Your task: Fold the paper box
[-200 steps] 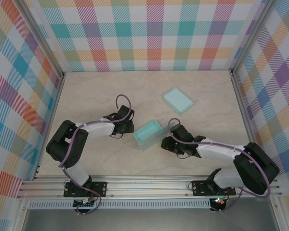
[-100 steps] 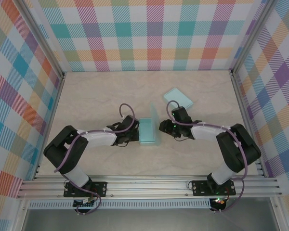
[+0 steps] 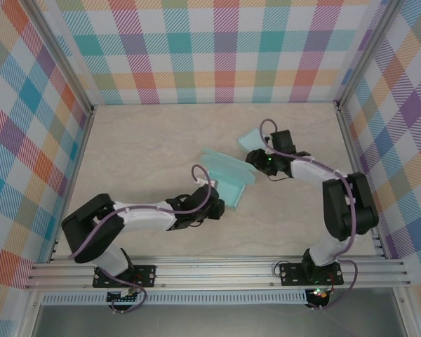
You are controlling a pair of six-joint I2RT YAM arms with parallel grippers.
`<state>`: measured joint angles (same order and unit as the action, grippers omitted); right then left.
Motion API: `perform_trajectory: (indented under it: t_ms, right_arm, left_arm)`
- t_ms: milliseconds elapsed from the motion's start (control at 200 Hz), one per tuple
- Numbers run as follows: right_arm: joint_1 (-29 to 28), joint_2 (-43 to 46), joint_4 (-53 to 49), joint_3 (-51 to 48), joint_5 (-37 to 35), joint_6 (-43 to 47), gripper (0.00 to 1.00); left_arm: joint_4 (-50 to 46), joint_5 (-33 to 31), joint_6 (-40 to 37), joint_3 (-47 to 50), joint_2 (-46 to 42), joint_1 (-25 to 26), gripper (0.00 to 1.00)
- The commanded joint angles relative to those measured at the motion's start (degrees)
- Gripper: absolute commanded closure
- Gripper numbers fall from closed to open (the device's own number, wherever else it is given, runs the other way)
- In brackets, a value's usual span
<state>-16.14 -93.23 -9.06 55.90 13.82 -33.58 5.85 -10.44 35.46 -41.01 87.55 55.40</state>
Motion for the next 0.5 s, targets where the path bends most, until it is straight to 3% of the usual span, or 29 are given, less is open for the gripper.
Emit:
perform_trajectory:
  t_ms: [0, 65, 205, 345, 495]
  right_arm:
    - [1.0, 9.3, -9.0, -2.1, -6.4, 4.5, 0.48]
    - [1.1, 14.7, -12.2, -3.5, -10.3, 5.4, 0.47]
    - [1.1, 26.5, -18.1, -6.2, -15.5, 6.2, 0.42]
    - [1.1, 35.9, -22.6, -7.4, -14.8, 7.4, 0.40]
    - [1.0, 40.0, -26.8, -6.4, -8.6, 10.1, 0.42]
  left_arm:
    - [-5.5, -6.2, -9.1, -1.4, -9.9, -2.5, 0.53]
    - [-9.6, -7.1, -14.1, -2.5, -14.9, -6.1, 0.41]
    - [-14.6, 0.3, -28.1, -6.6, -19.1, -15.8, 0.19]
    - [-13.5, 11.5, -38.5, -9.9, -14.8, -24.5, 0.19]
    - [-12.1, 20.8, -47.8, -14.4, -7.4, -29.6, 0.20]
